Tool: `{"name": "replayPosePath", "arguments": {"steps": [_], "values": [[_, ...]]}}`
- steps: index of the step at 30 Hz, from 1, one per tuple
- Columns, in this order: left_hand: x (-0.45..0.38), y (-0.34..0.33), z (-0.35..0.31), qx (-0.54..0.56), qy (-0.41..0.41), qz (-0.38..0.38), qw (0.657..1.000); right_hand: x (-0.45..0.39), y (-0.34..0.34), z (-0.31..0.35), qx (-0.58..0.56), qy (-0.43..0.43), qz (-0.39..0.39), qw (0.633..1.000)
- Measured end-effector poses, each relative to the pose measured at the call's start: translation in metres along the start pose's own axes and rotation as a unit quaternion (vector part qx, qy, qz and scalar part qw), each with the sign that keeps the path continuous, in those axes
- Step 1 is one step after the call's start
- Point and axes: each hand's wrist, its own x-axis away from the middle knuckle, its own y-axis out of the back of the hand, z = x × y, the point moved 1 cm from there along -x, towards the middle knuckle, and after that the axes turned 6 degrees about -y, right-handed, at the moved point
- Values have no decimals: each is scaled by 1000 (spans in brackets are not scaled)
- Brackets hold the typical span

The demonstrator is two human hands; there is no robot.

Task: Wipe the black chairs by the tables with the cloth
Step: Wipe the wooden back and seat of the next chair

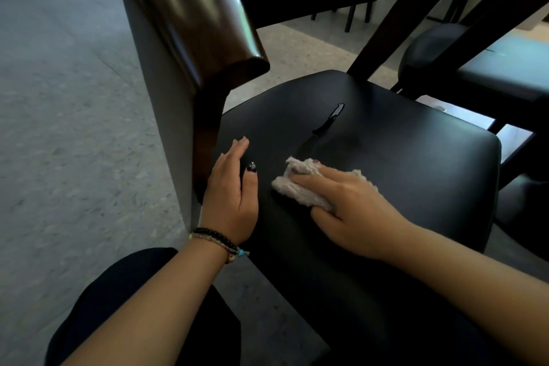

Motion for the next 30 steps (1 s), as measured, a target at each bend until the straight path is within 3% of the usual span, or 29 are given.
{"name": "replayPosePath", "arguments": {"steps": [3,8,12,15,21,23,27,30], "values": [[0,3,2,26,1,-13,1000,-10,6,-10,-4,19,16,1000],[1,2,3,22,-26,-24,999,-71,-1,-22,-34,-34,-92,995],[1,2,4,28,-32,-15,999,-118,-9,-21,-32,-108,-132,985],[6,4,-1,27,-44,5,999,-112,-10,-8,-32,-72,-101,992],[18,12,-12,82,-51,29,995,-26,-1,8,-32,113,6,993],[13,14,-12,101,-44,13,994,-37,8,-3,-62,95,11,994],[4,15,-13,129,-13,-13,992,-70,8,-6,-81,-53,-55,994],[0,15,-16,108,-35,-13,993,-42,-4,14,-35,22,-73,997]]}}
